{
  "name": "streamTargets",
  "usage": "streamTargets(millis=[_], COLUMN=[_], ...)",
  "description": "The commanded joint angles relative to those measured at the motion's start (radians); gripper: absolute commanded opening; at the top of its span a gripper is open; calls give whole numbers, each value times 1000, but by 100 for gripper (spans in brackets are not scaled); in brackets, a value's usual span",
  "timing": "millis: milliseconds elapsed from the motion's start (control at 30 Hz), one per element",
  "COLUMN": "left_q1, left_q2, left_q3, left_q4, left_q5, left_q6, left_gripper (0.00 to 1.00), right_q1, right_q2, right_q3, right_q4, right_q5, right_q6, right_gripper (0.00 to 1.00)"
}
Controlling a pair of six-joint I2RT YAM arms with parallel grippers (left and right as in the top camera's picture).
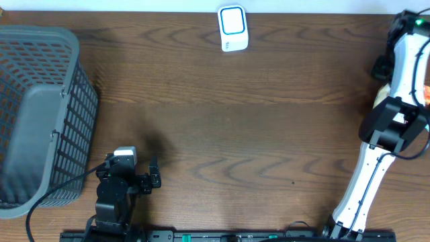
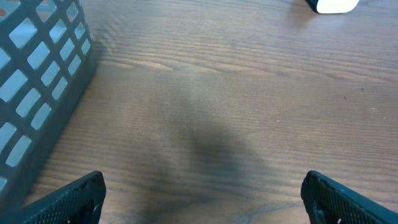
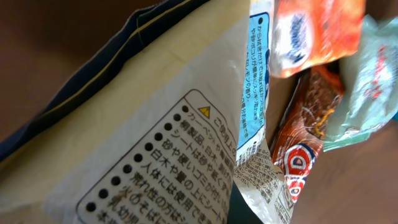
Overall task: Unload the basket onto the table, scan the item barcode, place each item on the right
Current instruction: 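Carry the snack bag to the right table edge, then release the snack bag beside the other items and lift the right gripper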
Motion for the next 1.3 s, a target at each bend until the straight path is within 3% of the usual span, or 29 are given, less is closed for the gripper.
streamTargets(millis=[0,133,333,433,500,533,567,800,1033,1267], left_q1=[3,3,3,3,3,3,3,3,3,3], left_q2=[-6,-6,-6,-6,-6,-6,-6,-6,-6,-6], left_q3=[14,14,14,14,14,14,14,14,14,14], left_q4=[1,1,1,1,1,1,1,1,1,1], left_q5=[9,9,9,9,9,9,9,9,9,9], left_q6=[17,17,17,17,17,17,17,17,17,17], left_gripper=[99,99,99,99,99,99,99,99,99,99], right_q1=[-5,-25,-43,-56,-65,-71,-76,-88,-88,-88], right_q2=[-158,-229,-217,-213,-213,-213,-213,-303,-532,-756], right_q3=[9,8,-19,-83,-127,-136,-138,-135,-135,-135], right_q4=[36,97,109,134,148,150,150,148,147,99], right_q5=[-177,-318,-166,-150,-145,-145,-146,-233,-455,-527], right_q6=[-63,-146,-178,-178,-177,-177,-175,-155,-154,-154], right_gripper=[1,1,5,34,44,79,99,99,99,99])
